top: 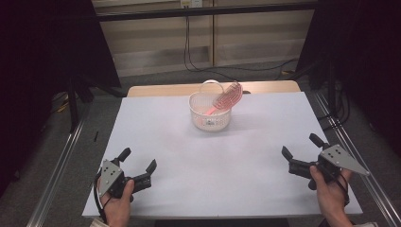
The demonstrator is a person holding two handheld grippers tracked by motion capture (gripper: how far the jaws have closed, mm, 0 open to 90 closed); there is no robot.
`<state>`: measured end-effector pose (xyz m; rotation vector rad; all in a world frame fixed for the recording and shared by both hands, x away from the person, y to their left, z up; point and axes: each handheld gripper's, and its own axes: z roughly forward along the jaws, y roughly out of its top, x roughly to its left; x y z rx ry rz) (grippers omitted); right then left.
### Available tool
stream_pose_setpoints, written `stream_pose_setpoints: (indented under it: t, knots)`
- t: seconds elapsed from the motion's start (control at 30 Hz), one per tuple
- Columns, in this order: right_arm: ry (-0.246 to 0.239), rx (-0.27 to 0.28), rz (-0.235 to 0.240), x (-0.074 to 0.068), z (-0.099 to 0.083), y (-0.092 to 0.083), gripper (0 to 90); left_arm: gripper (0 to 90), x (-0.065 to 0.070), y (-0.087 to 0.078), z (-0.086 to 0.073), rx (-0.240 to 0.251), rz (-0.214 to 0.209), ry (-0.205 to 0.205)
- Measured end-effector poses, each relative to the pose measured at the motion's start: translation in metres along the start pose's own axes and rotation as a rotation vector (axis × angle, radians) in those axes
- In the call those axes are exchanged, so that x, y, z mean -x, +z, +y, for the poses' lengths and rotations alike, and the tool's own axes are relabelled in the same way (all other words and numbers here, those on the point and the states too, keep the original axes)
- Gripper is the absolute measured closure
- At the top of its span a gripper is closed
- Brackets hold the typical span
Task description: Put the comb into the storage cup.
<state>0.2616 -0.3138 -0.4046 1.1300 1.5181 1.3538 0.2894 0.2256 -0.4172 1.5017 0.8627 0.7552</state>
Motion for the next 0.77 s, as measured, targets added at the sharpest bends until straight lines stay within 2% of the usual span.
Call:
stream_pose_setpoints:
  t: [0.1,0.17,0.27,0.37,0.5,0.67,0.77]
  knots:
    - [-0.013,0.001,-0.021,0.006,-0.003,-0.007,0.0,3.2,0.0,0.0,-0.001,-0.01,0.001,0.002]
    - [-0.003,-0.004,-0.041,0.009,-0.005,-0.011,0.0,3.2,0.0,0.0,-0.001,-0.009,0.0,0.002]
    - [0.002,0.008,-0.046,0.011,-0.006,-0.015,0.0,3.2,0.0,0.001,-0.001,-0.01,0.001,0.002]
    - [-0.02,0.014,-0.061,0.013,-0.009,-0.019,0.0,3.2,0.0,0.0,-0.001,-0.013,0.002,0.006]
    - [-0.005,0.017,-0.087,0.018,-0.014,-0.024,0.0,3.2,-0.001,0.001,-0.002,-0.014,0.0,0.004]
    - [0.008,-0.005,-0.078,0.017,-0.018,-0.02,0.0,3.1,-0.001,0.001,-0.001,-0.009,0.0,-0.007]
    - [0.01,0.006,-0.076,0.017,-0.018,-0.017,0.0,3.2,-0.002,0.002,-0.001,-0.008,0.001,-0.011]
